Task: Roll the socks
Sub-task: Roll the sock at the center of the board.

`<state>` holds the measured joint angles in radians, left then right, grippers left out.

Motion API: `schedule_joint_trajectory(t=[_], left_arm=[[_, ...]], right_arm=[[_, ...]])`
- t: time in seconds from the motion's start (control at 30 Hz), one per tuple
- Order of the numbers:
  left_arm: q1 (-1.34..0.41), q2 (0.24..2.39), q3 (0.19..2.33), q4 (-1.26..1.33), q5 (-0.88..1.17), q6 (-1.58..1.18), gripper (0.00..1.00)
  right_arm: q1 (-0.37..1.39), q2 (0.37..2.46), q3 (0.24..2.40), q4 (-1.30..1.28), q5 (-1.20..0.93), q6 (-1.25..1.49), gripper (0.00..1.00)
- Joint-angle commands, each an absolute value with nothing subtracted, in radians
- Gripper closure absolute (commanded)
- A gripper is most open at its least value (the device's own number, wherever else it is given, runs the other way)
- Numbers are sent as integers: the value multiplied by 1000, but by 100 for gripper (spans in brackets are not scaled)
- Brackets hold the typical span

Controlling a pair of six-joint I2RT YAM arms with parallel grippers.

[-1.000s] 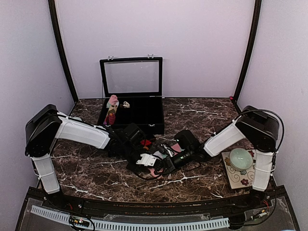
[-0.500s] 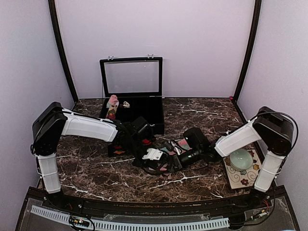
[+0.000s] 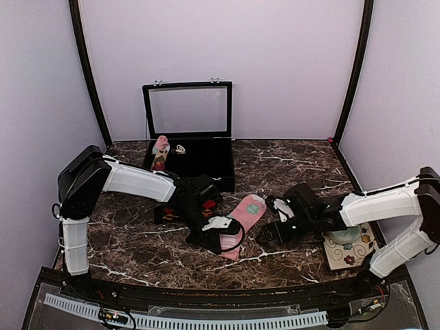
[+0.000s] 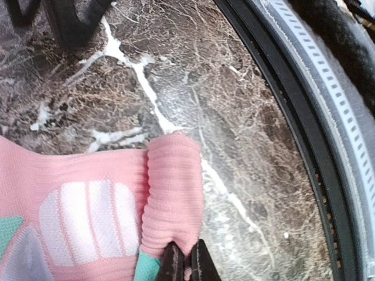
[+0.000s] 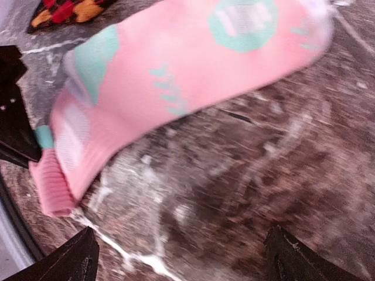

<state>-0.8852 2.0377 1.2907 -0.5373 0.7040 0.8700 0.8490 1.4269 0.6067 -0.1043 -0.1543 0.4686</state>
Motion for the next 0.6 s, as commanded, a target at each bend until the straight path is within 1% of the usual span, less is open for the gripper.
schedule_joint_trajectory(t=[0.0,0.1,0.23,0.27,0.33,0.43,0.57], left_arm=[[-885,2122,1223,-752,655,770,100],[-875,2152,1255,-778,671,736,100],[-846,2239,1357,-884,732,703,100],[-840,2257,1375,-903,768,699,100],[-826,2281,1403,-919,796,677,100],[-802,2317,1441,-932,848,631,100],[-766,2406,1516,-989,933,579,100]], right_arm=[[843,1228,566,-232,254,505,0],[839,1044,471,-55,283,522,0],[849,852,293,294,79,350,0],[852,813,262,330,51,318,0],[861,764,252,306,-7,241,0],[912,778,251,314,-56,168,1],[1057,956,341,246,17,78,0]])
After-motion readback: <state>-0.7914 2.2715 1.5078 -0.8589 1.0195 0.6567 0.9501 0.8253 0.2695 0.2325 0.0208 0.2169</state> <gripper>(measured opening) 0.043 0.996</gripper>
